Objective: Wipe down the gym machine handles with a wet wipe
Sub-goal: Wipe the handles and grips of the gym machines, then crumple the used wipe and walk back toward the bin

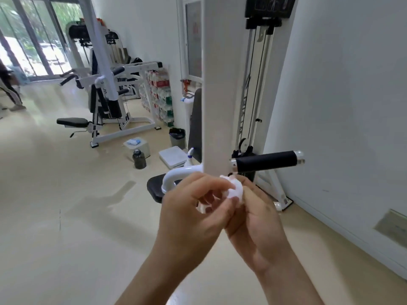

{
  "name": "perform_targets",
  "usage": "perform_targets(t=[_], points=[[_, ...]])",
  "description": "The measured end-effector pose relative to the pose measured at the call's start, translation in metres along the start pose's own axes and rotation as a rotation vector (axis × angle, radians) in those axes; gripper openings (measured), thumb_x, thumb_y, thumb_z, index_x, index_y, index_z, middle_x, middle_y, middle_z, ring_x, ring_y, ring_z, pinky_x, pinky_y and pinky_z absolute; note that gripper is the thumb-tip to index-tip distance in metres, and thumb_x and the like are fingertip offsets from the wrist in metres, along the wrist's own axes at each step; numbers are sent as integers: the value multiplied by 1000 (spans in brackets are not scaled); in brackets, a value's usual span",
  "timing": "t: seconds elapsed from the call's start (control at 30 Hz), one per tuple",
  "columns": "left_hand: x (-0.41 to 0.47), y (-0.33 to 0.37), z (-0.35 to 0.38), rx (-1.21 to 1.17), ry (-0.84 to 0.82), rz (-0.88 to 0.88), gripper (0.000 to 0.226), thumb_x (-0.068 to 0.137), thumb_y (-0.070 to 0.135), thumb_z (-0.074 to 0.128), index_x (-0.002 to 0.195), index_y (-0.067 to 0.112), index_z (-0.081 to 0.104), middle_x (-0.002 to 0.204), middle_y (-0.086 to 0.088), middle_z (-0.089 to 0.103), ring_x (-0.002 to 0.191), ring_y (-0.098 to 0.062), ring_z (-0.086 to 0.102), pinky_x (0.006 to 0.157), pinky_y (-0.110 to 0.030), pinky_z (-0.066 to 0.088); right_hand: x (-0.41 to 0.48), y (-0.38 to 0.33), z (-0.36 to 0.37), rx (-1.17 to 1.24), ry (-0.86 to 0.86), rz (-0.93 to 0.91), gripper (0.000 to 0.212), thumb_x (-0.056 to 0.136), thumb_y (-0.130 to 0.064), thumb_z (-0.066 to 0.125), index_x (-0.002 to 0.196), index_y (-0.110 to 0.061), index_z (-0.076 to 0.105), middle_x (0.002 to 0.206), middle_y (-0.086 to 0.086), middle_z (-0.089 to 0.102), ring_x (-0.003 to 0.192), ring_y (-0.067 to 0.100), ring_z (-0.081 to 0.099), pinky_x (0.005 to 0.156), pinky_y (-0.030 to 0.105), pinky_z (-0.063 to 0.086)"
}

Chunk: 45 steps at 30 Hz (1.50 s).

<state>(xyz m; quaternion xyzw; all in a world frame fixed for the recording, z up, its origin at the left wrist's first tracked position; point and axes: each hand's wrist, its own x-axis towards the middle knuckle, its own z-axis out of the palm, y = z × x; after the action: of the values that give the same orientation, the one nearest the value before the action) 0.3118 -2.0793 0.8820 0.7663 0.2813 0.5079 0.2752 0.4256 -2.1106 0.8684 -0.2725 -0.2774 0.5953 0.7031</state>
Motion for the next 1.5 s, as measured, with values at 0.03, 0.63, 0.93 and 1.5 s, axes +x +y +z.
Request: perform_targets(t=[0.03, 0.63, 0.93, 1.5], points=[[-4, -6, -20, -20, 35, -29, 12, 73, 27, 73, 83, 22, 73, 73, 6, 68, 65, -17, 64, 60, -29, 53, 3, 14, 13, -17, -25, 27, 22, 85, -14, 56, 100, 2, 57, 85, 20, 61, 75, 26, 59, 65, 33, 53], [-29, -195, -344, -416, 288, -723, 36, 79, -4, 65, 58, 16, 44, 61, -2, 56, 60, -16, 61, 57, -26, 40, 139, 265, 234, -54, 175, 296, 11, 89, -1, 58, 97, -6, 64, 81, 12, 71, 62, 16, 69, 59, 28, 57], [24, -343, -394, -12, 363, -736, 16, 72, 12, 74, 73, 22, 62, 73, 9, 63, 64, -12, 56, 57, -21, 44, 269, 380, 252, -417, -24, 441, 14, 89, -10, 62, 97, -4, 71, 91, 9, 74, 82, 15, 67, 76, 28, 54], [209, -622, -553, -469, 344, -1013, 12, 87, 14, 66, 98, 12, 65, 85, -5, 72, 76, -17, 67, 73, -30, 55, 615, 536, 343, -604, 11, 421, 5, 88, -4, 62, 89, 0, 65, 70, 7, 68, 60, 13, 55, 54, 19, 44]])
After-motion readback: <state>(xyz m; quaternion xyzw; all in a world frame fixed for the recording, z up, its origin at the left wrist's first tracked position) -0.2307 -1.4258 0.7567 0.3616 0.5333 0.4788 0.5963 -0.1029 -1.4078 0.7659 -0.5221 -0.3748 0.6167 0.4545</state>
